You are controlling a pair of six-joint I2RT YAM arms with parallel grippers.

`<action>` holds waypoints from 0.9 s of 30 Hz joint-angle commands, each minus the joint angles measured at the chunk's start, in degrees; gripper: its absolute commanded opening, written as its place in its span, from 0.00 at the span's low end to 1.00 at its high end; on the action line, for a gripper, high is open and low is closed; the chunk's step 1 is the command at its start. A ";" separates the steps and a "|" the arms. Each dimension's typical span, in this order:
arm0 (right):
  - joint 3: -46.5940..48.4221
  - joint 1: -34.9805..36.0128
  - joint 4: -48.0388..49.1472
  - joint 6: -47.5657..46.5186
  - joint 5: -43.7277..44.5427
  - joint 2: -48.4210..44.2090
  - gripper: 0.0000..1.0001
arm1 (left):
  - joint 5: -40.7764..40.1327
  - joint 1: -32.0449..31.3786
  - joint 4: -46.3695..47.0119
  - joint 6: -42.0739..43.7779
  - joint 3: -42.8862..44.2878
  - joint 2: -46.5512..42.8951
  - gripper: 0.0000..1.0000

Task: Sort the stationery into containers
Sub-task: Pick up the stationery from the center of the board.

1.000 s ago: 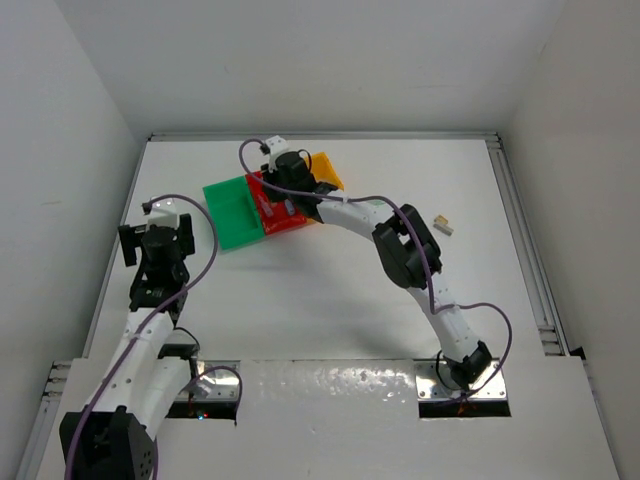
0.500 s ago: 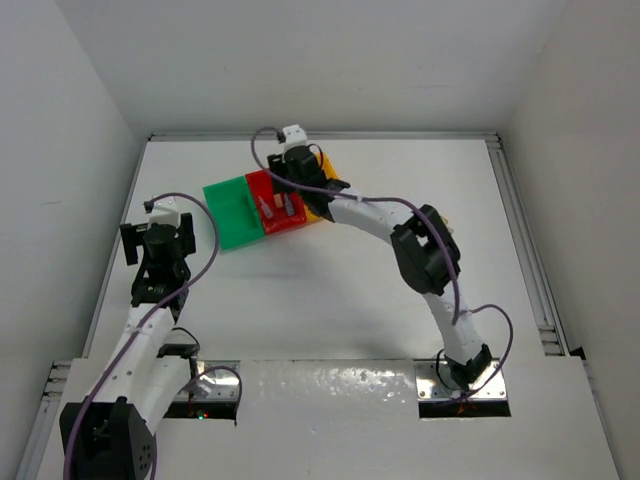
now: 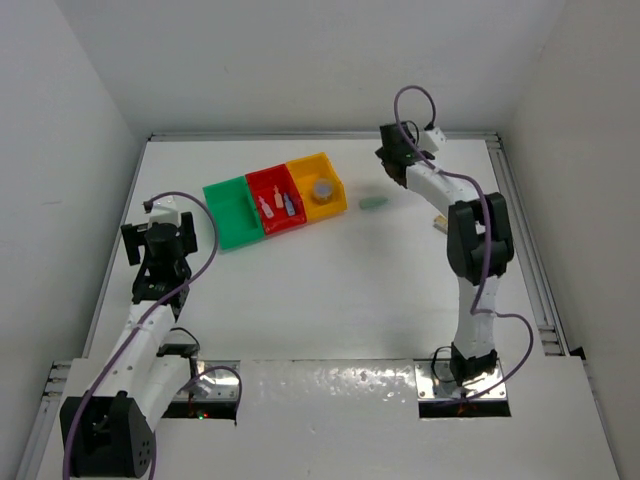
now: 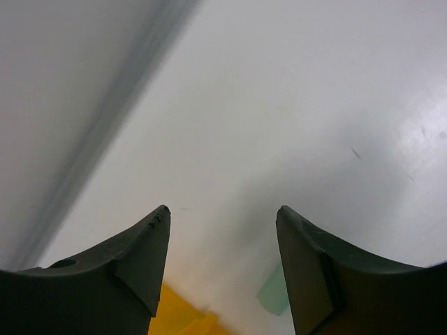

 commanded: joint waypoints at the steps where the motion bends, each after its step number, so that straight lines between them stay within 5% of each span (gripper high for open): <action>1: 0.68 -0.62 -9.24 14.63 -3.88 3.97 0.61 | 0.37 -0.10 0.79 -1.69 2.28 -0.73 0.98; 11: 5.69 0.34 -13.55 16.48 -7.85 10.74 0.64 | 1.16 -0.10 -0.09 -2.75 2.01 -1.08 0.98; 27: 3.23 1.22 -16.62 22.64 -15.23 15.22 0.51 | 1.07 -0.10 -0.36 -4.94 2.10 -0.47 0.98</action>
